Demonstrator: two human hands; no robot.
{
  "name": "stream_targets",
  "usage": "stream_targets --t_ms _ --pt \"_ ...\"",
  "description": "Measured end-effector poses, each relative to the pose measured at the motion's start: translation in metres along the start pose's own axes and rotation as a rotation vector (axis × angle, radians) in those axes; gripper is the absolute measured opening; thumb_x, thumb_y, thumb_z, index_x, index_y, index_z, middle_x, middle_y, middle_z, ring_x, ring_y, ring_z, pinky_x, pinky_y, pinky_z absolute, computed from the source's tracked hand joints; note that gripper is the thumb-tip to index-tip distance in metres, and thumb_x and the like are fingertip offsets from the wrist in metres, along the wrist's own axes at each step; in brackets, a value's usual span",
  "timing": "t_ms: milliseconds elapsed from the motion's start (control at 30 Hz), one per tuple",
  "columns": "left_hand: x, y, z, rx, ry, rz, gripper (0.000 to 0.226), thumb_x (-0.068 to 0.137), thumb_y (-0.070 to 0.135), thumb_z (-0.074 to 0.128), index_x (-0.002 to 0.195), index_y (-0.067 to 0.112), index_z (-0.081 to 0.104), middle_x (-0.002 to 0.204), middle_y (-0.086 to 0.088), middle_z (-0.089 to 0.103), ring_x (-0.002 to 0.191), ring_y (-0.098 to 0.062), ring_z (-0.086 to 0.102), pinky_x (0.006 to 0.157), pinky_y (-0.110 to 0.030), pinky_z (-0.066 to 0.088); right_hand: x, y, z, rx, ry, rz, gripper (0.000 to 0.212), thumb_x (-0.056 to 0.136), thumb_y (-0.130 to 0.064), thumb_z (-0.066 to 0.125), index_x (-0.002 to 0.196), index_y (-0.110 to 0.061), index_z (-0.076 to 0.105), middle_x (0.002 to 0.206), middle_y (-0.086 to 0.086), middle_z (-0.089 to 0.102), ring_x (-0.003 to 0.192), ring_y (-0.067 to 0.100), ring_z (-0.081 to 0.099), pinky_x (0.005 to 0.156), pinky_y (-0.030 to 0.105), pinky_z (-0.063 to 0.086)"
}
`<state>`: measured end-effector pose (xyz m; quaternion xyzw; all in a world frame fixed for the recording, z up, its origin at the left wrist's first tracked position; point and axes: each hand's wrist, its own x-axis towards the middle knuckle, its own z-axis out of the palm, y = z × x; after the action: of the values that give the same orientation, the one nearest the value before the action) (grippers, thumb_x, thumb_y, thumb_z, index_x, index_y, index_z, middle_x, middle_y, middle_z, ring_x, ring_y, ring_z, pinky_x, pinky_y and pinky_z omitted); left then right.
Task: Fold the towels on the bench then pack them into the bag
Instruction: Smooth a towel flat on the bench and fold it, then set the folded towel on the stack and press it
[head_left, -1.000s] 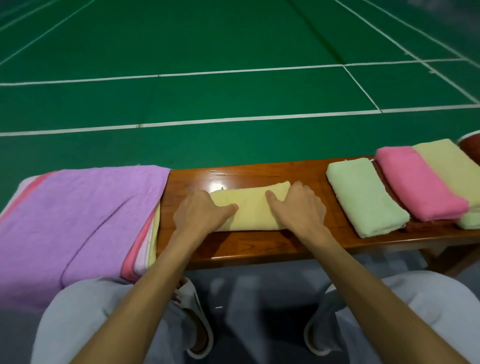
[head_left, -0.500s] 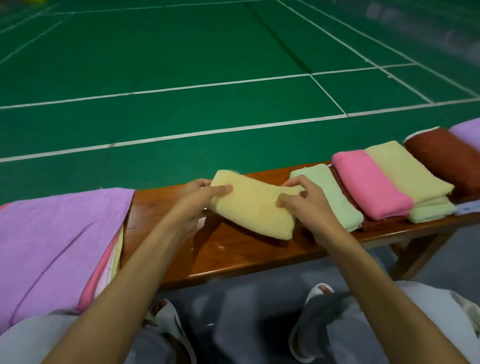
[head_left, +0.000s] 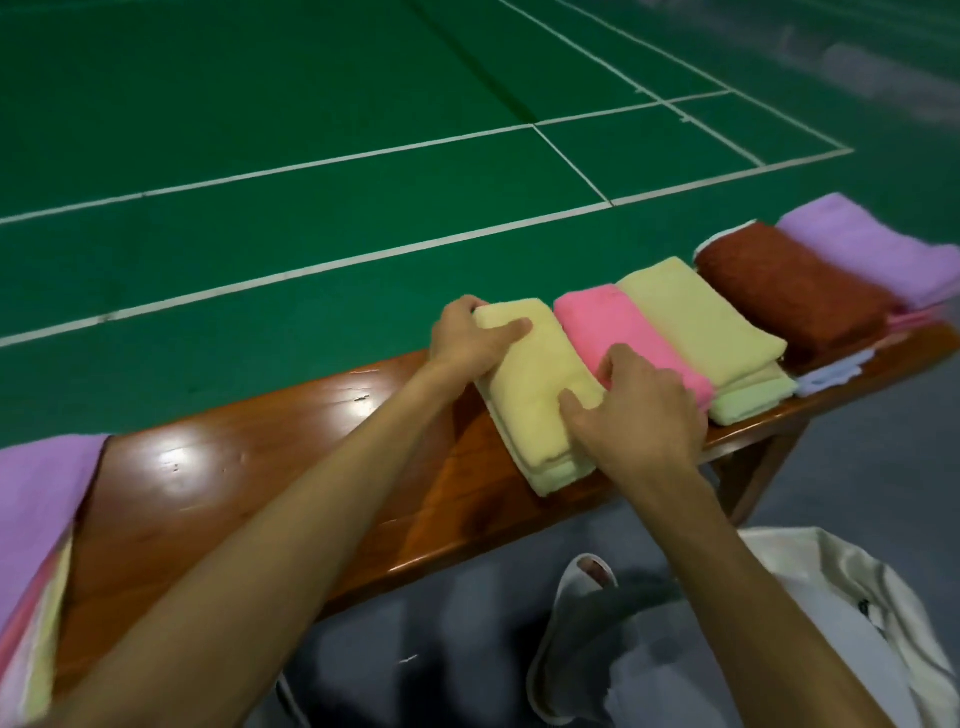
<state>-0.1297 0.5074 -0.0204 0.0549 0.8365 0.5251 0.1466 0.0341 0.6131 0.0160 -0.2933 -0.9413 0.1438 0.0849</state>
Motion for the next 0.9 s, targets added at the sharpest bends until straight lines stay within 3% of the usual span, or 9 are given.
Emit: stream_targets --t_ms 67,133,200,300,400,667,800,900 --pt "-0.011 -0.006 0.002 0.364 0.072 0.289 0.056 0.086 0.049 0.074 0.131 0.021 0.057 0.133 -0.004 0.059 0.124 -0.026 0.054 0.103 -0.041 0.045 0.007 -0.005 -0.006 -0.171 0.053 -0.061 0.048 0.089 -0.056 0.065 0.117 -0.018 0.059 0.114 0.010 0.063 0.104 0.032 0.059 0.075 0.038 0.042" --pt "-0.027 -0.009 0.001 0.611 0.082 0.576 0.061 0.097 0.049 0.053 0.152 0.025 0.042 0.159 -0.005 0.040 0.146 -0.028 0.035 0.115 -0.046 0.031 0.024 -0.005 -0.003 -0.211 0.087 -0.238 0.056 0.092 -0.056 0.060 0.133 -0.016 0.054 0.136 0.014 0.054 0.127 0.035 0.047 0.096 0.046 0.044" --pt "-0.038 -0.015 0.004 0.767 -0.047 0.694 0.060 0.102 0.049 0.033 0.158 0.029 0.036 0.169 -0.002 0.026 0.157 -0.026 0.017 0.125 -0.050 0.018 0.046 0.003 0.007 -0.269 -0.035 -0.437 0.062 0.099 -0.053 0.045 0.151 -0.021 0.038 0.163 0.014 0.030 0.150 0.039 0.023 0.119 0.059 0.024" --pt "-0.048 -0.026 0.013 0.872 -0.156 0.682 0.066 0.101 0.056 0.013 0.160 0.033 0.032 0.172 0.002 0.014 0.159 -0.025 0.000 0.127 -0.053 0.004 0.063 0.025 0.025 -0.316 -0.274 -0.494 0.072 0.098 -0.059 0.014 0.163 -0.031 0.004 0.172 0.002 -0.004 0.157 0.034 -0.005 0.124 0.062 0.005" --pt "-0.050 -0.035 0.021 0.889 -0.126 0.688 0.069 0.100 0.060 0.010 0.160 0.033 0.033 0.172 0.002 0.012 0.159 -0.025 -0.001 0.127 -0.054 0.001 0.060 0.038 0.036 -0.328 -0.247 -0.507 0.076 0.092 -0.061 -0.003 0.162 -0.033 -0.007 0.171 -0.002 -0.013 0.157 0.030 -0.011 0.125 0.061 0.002" --pt "-0.052 -0.018 0.001 0.881 -0.241 0.670 0.065 0.105 0.062 0.019 0.164 0.035 0.014 0.173 0.001 0.003 0.159 -0.023 -0.008 0.127 -0.055 -0.001 0.058 0.029 0.017 -0.263 -0.251 -0.508 0.082 0.088 -0.065 -0.005 0.162 -0.032 -0.008 0.171 0.000 -0.009 0.157 0.028 -0.011 0.124 0.061 -0.001" --pt "-0.079 -0.021 -0.047 0.832 -0.145 0.729 0.070 0.103 0.065 0.020 0.164 0.033 0.012 0.172 0.003 0.004 0.159 -0.020 -0.006 0.127 -0.049 -0.004 0.036 -0.011 -0.004 -0.186 -0.097 -0.568 0.078 0.095 -0.060 0.005 0.164 -0.024 0.007 0.172 0.003 0.002 0.158 0.025 -0.007 0.126 0.055 0.000" --pt "-0.106 -0.046 -0.101 0.880 -0.063 0.729 0.070 0.103 0.060 0.025 0.164 0.027 0.015 0.172 0.003 0.006 0.159 -0.020 -0.005 0.127 -0.047 -0.002 0.001 -0.072 0.010 0.011 -0.126 -0.702 0.077 0.095 -0.056 0.016 0.163 -0.018 0.019 0.170 0.005 0.014 0.158 0.025 0.003 0.127 0.051 0.008"
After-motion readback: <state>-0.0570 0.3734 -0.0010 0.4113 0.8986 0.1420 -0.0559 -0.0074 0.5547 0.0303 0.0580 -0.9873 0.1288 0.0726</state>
